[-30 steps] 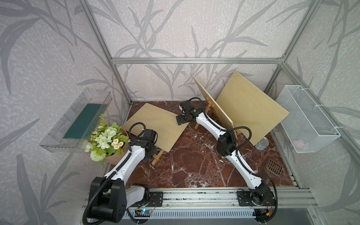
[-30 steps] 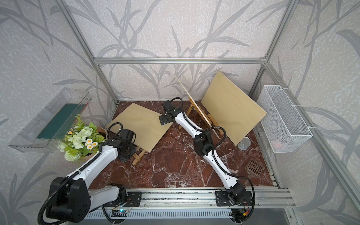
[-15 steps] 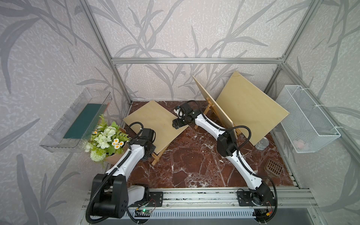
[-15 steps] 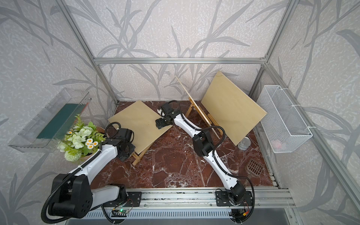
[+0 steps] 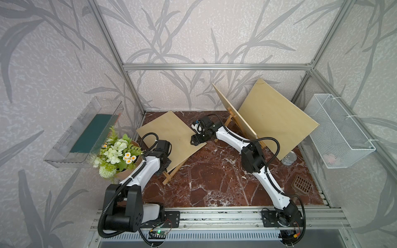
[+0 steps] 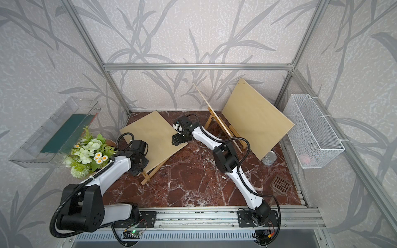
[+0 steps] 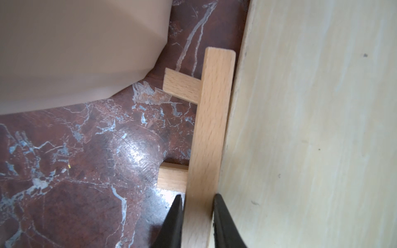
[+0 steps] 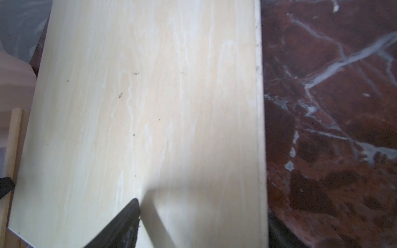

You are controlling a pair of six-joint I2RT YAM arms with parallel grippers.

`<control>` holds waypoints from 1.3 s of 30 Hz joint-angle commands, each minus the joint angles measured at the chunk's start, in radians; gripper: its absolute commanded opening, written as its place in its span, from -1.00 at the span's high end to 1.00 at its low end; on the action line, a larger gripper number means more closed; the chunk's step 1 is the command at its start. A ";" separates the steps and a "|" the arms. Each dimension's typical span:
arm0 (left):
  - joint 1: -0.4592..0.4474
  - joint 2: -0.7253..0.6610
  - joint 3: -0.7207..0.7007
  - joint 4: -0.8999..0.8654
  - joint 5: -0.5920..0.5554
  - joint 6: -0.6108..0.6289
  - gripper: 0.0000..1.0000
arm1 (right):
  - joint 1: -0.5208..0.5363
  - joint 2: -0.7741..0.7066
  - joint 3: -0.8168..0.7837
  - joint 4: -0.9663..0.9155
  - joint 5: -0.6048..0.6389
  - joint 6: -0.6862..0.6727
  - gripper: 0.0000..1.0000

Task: Assemble the easel
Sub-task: Adjust the drawing board at the center of the board.

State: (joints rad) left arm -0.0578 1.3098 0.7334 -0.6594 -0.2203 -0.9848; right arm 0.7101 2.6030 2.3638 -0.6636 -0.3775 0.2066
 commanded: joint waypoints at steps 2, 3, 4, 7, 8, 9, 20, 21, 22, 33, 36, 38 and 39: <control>0.003 0.054 -0.046 -0.041 0.056 -0.019 0.65 | 0.067 -0.093 -0.016 -0.058 -0.226 0.004 -0.48; 0.003 0.052 -0.048 -0.039 0.056 -0.019 0.66 | 0.070 -0.109 -0.018 -0.061 -0.227 0.002 -0.45; 0.003 0.052 -0.049 -0.039 0.056 -0.019 0.66 | 0.074 -0.123 -0.017 -0.066 -0.228 -0.001 -0.42; 0.003 0.053 -0.049 -0.038 0.056 -0.016 0.67 | 0.087 -0.161 -0.011 -0.088 -0.226 -0.013 -0.39; 0.003 0.053 -0.049 -0.037 0.056 -0.014 0.67 | 0.089 -0.171 -0.008 -0.098 -0.227 -0.017 -0.39; 0.003 0.053 -0.049 -0.037 0.056 -0.014 0.67 | 0.092 -0.181 -0.004 -0.105 -0.230 -0.018 -0.37; 0.003 0.043 -0.055 -0.035 0.053 -0.008 0.67 | 0.111 -0.264 0.019 -0.143 -0.338 0.041 -0.29; 0.003 0.040 -0.055 -0.035 0.053 -0.010 0.67 | 0.112 -0.257 0.041 -0.164 -0.351 0.042 -0.26; 0.004 0.041 -0.055 -0.034 0.054 -0.009 0.67 | 0.114 -0.246 0.069 -0.190 -0.357 0.044 -0.24; 0.003 0.028 -0.051 -0.039 0.053 -0.007 0.67 | 0.123 -0.110 0.289 -0.241 -0.263 0.201 0.03; 0.003 0.021 -0.051 -0.043 0.052 -0.005 0.67 | 0.126 -0.110 0.290 -0.178 -0.230 0.239 0.08; 0.003 0.015 -0.052 -0.045 0.053 -0.005 0.67 | 0.126 -0.110 0.291 -0.138 -0.213 0.262 0.13; 0.003 0.012 -0.053 -0.042 0.053 -0.005 0.67 | 0.125 -0.110 0.291 -0.117 -0.212 0.269 0.14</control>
State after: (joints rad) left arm -0.0566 1.3037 0.7288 -0.6643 -0.2390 -0.9535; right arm 0.8093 2.4870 2.6244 -0.8722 -0.5762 0.4252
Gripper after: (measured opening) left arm 0.197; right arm 0.436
